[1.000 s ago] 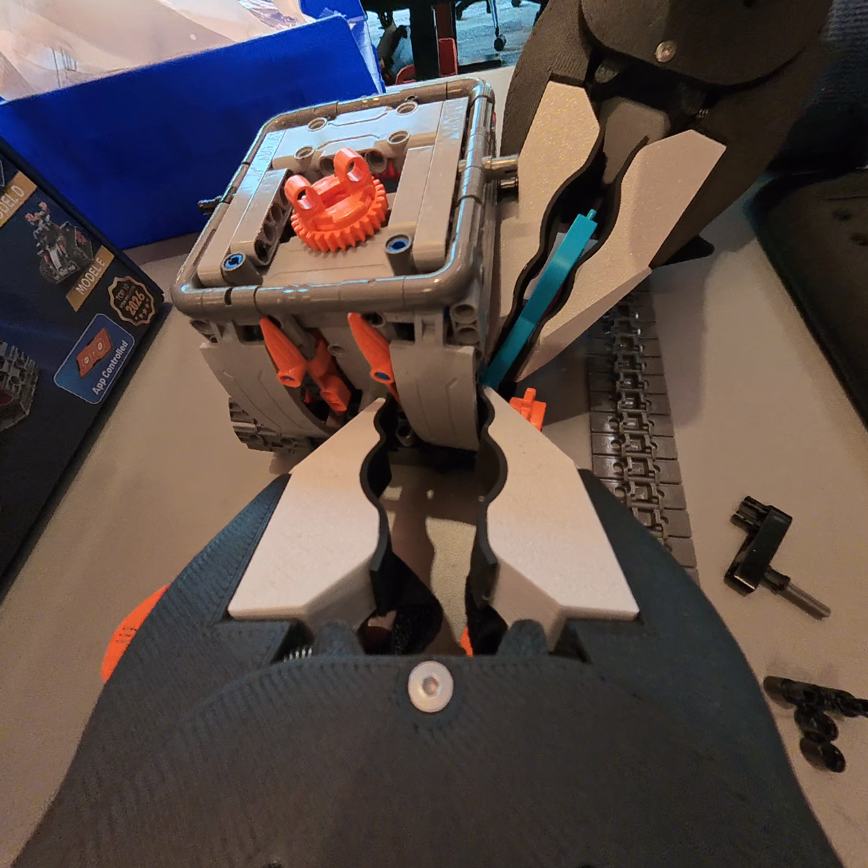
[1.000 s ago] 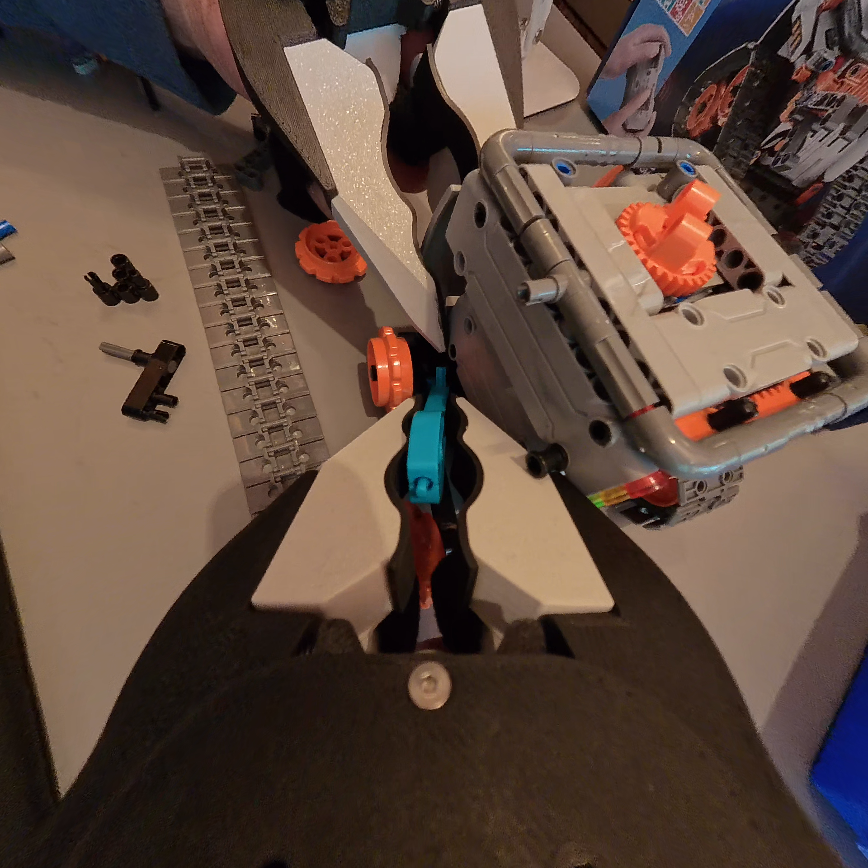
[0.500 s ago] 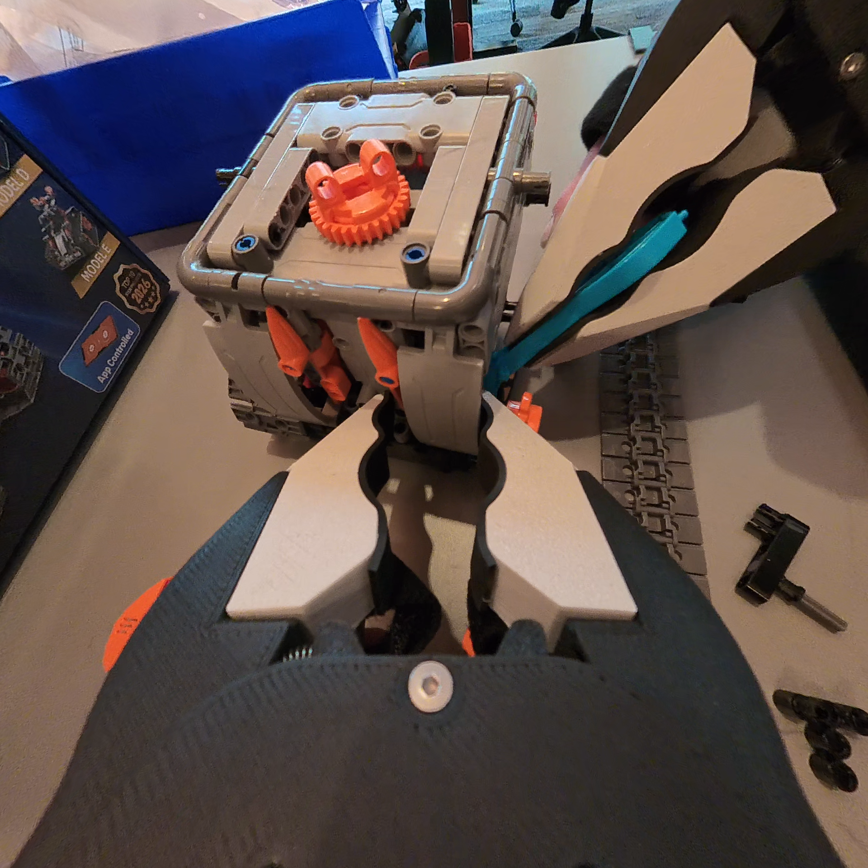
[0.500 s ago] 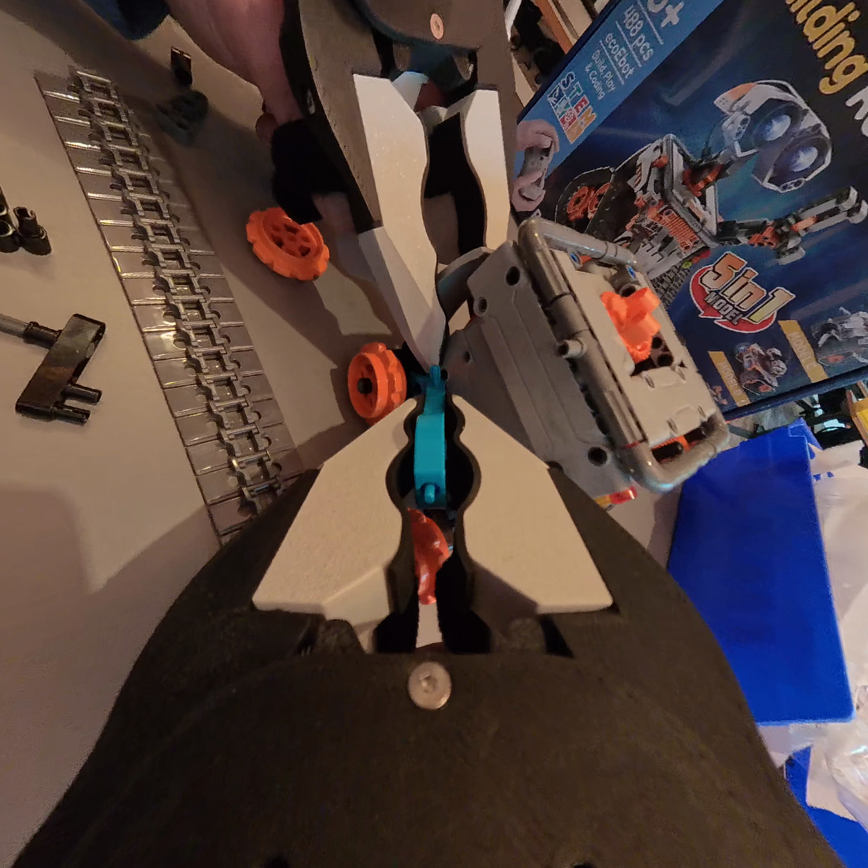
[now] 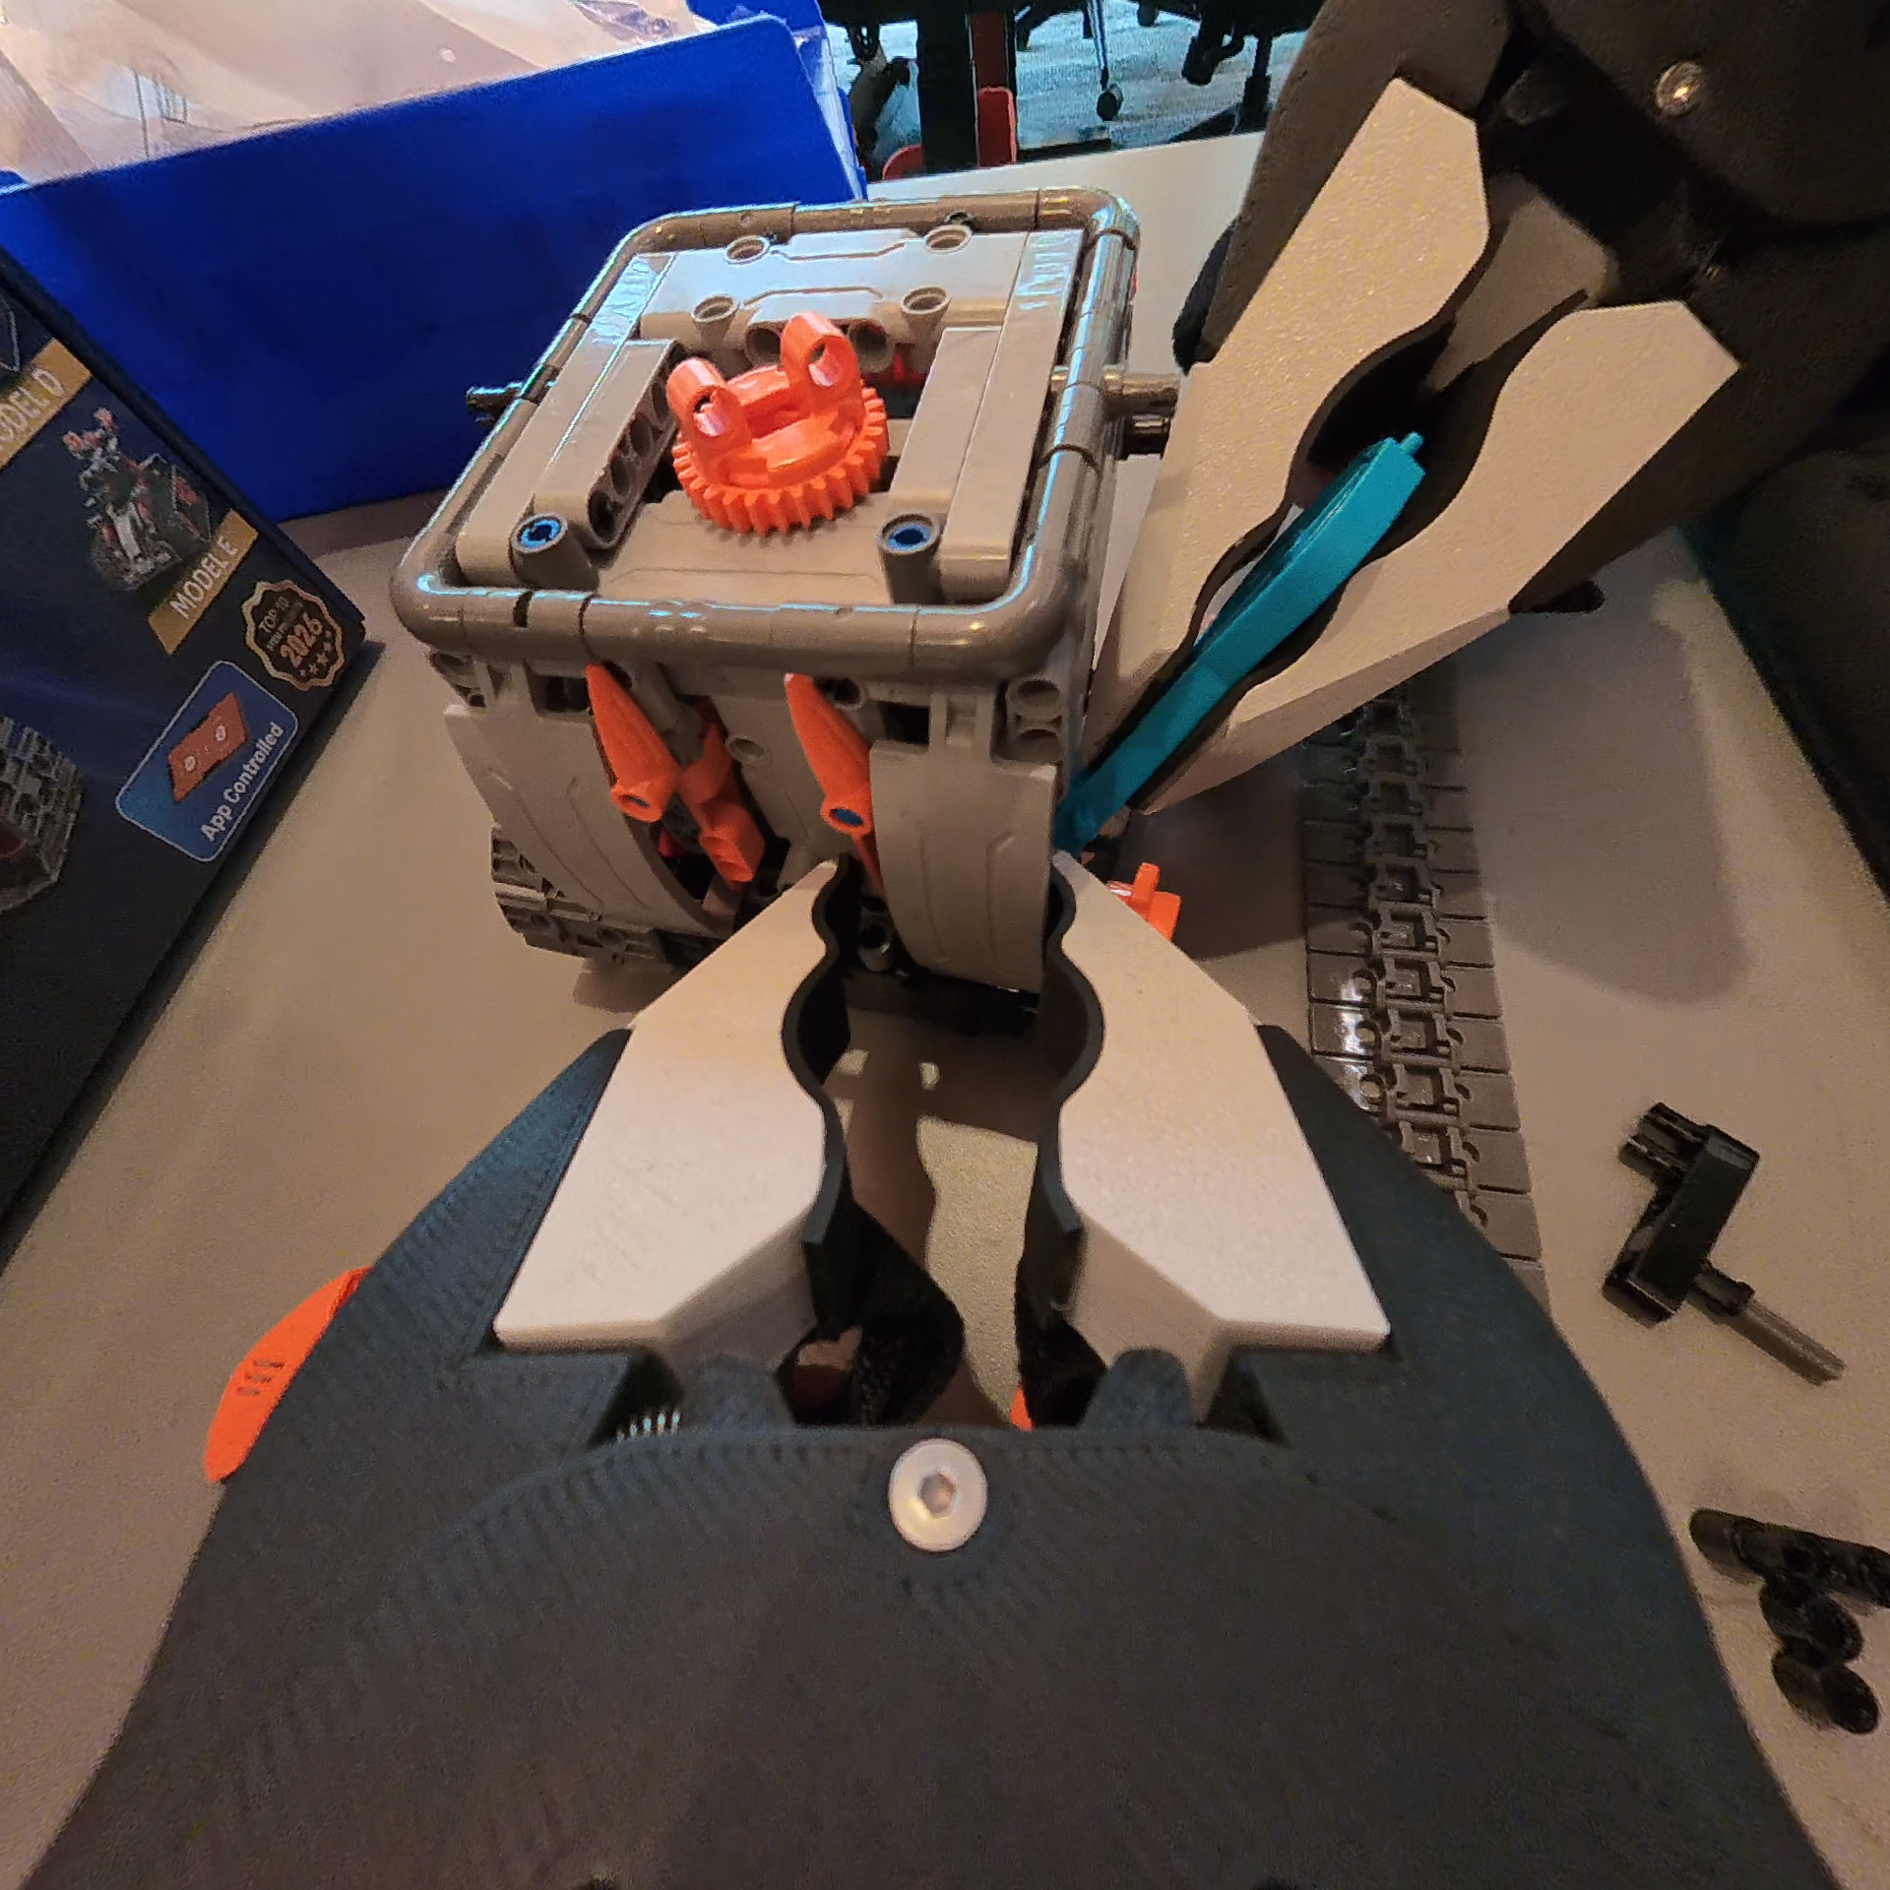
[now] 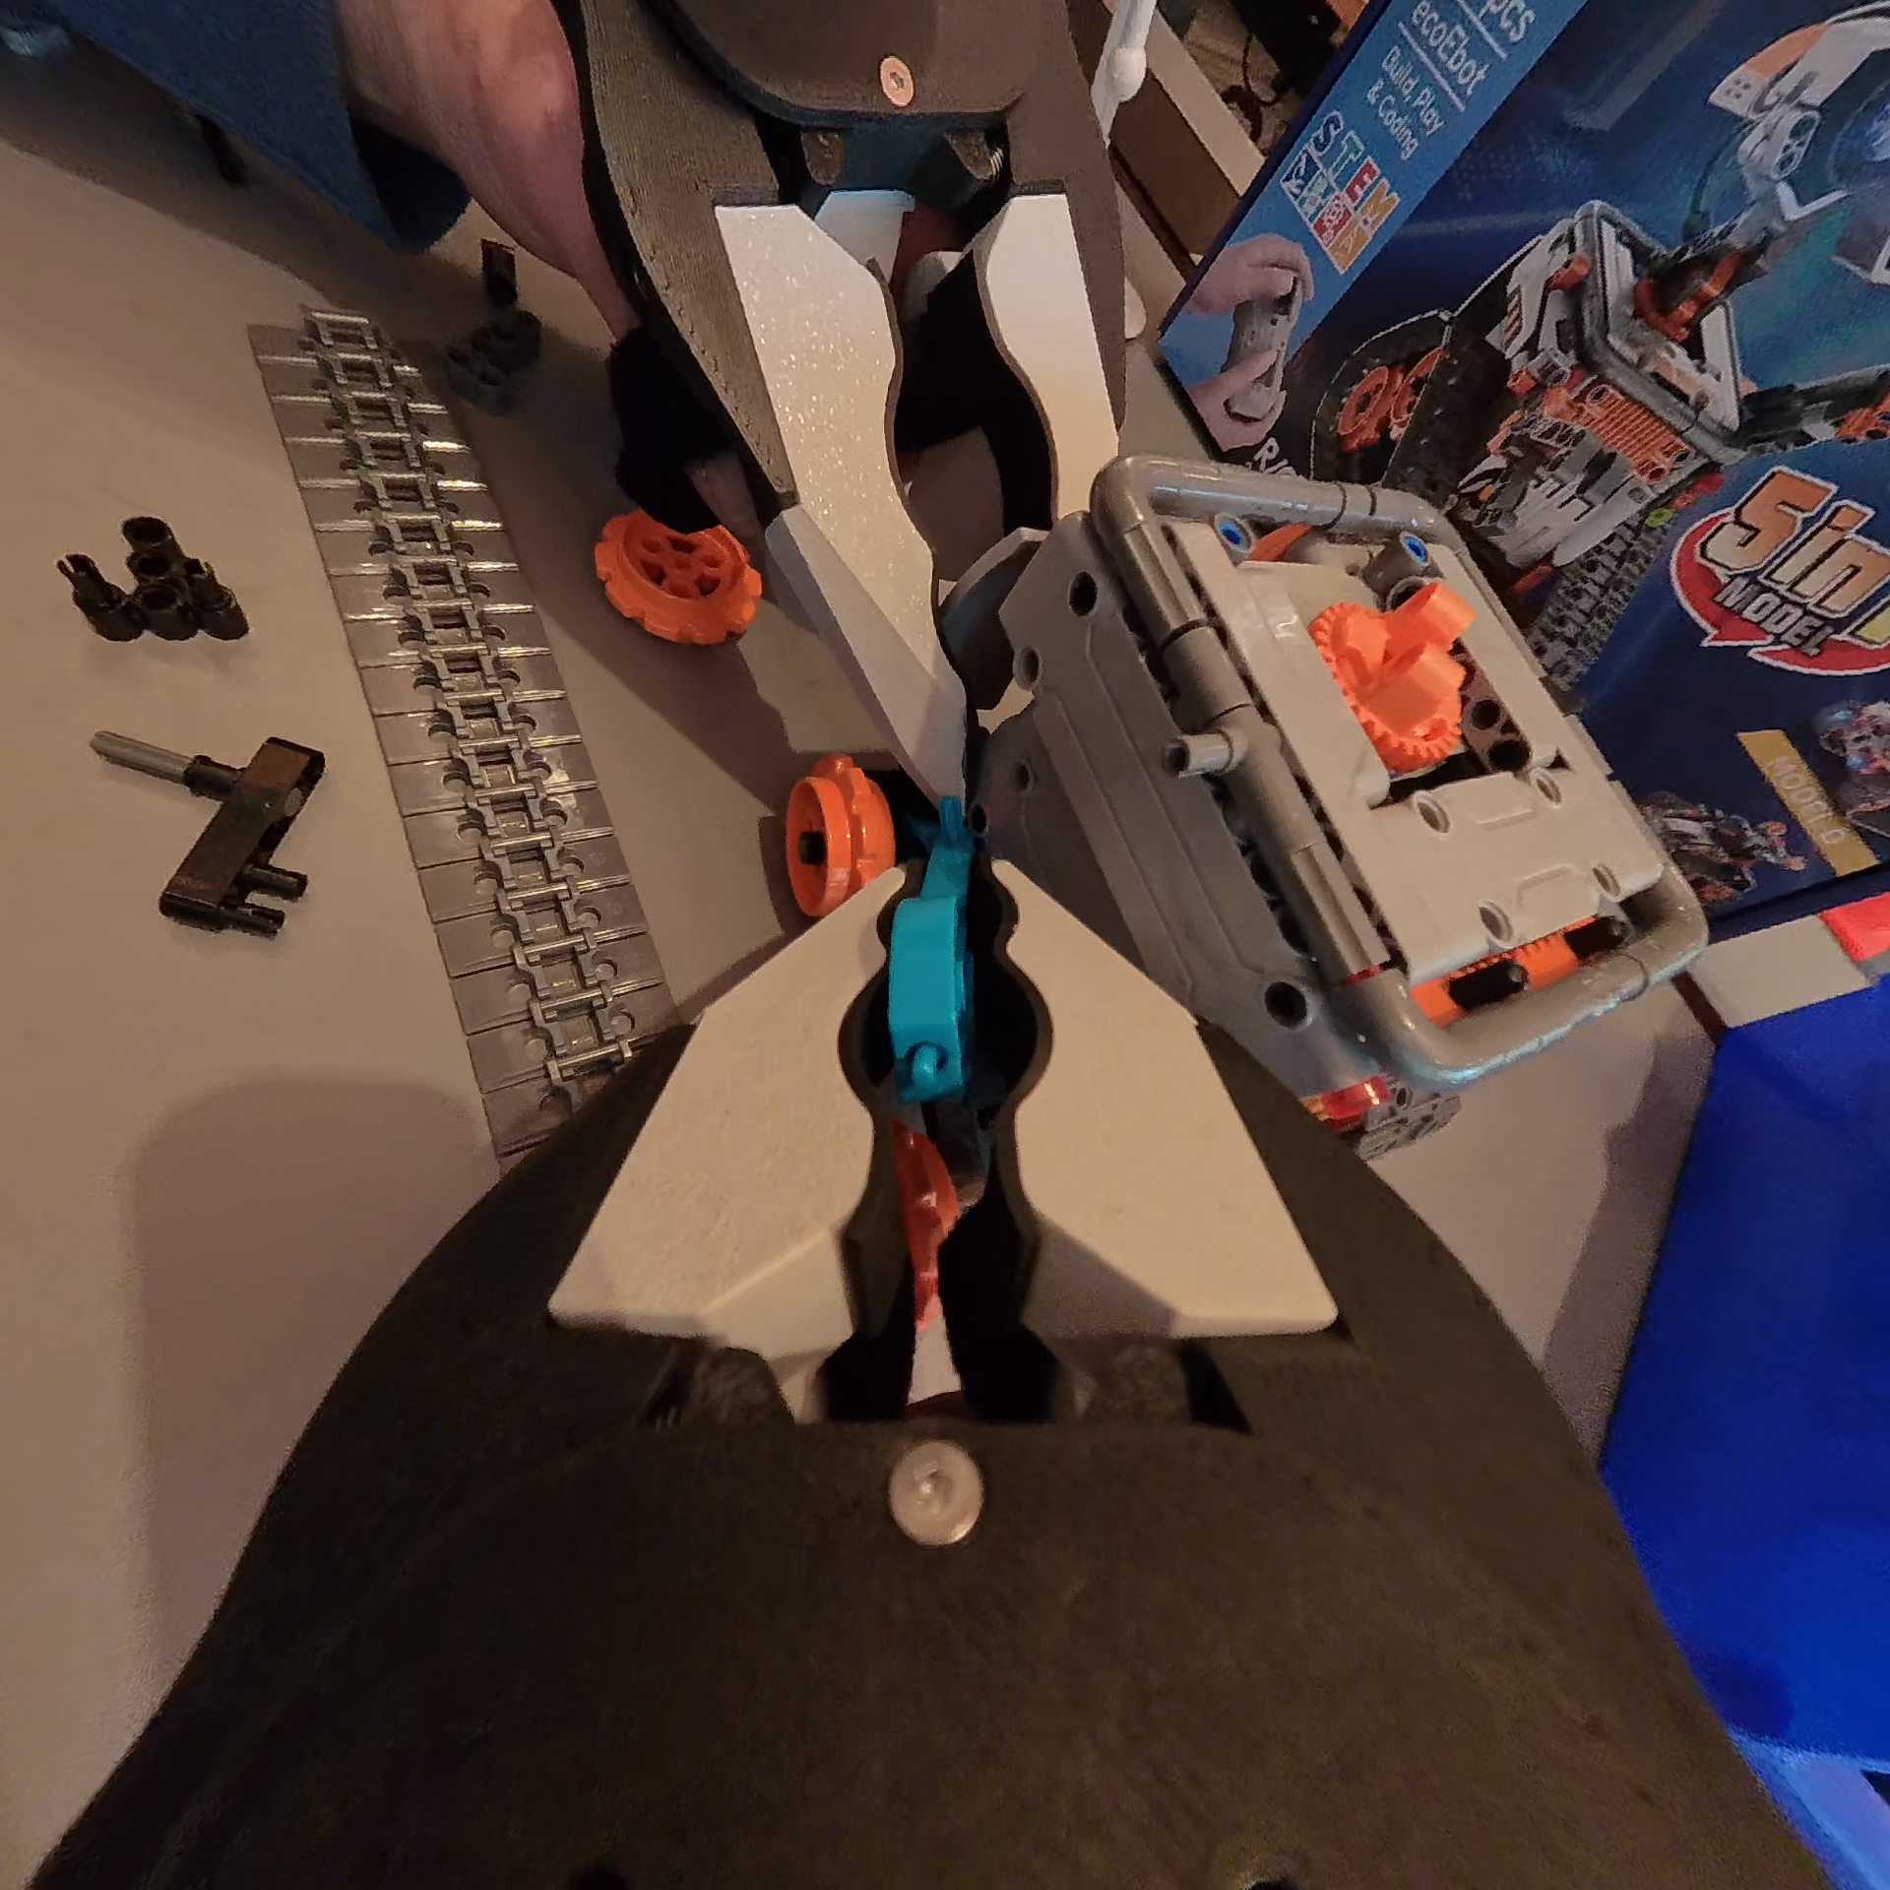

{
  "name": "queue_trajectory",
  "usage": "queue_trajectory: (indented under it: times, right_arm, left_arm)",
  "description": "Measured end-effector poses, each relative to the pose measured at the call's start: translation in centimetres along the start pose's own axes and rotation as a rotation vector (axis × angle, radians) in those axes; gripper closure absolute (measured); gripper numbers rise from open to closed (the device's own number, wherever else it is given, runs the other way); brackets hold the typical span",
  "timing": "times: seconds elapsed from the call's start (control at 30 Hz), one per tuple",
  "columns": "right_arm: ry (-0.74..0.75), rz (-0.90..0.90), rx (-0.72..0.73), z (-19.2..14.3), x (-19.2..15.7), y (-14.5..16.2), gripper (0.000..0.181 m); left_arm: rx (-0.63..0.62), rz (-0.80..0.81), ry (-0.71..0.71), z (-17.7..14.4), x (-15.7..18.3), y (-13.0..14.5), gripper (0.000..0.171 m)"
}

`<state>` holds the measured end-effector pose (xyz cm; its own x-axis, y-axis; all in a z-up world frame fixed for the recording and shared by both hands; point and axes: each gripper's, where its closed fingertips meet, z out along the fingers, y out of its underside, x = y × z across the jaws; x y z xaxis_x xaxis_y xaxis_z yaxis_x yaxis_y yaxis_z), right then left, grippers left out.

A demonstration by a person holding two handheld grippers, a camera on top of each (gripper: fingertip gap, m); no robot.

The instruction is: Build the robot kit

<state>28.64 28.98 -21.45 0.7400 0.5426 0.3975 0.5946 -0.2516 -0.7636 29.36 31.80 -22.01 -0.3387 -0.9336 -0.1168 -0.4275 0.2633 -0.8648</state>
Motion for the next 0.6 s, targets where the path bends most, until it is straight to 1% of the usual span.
queue_trajectory:
  times: [0.4,0.57,0.6]
  right_arm:
    - [-0.094,0.106,0.024,-0.12,0.16,0.0,0.174]
    - [-0.12,0.116,0.042,-0.18,0.12,-0.03,0.173]
    - [-0.102,0.095,0.037,-0.09,0.21,-0.04,0.175]
  left_arm:
    - [0.009,-0.017,0.0,0.12,-0.13,-0.18,0.139]
    - [0.009,-0.013,-0.005,0.16,-0.17,-0.21,0.139]
    - [0.009,-0.014,-0.008,0.16,-0.26,-0.19,0.139]
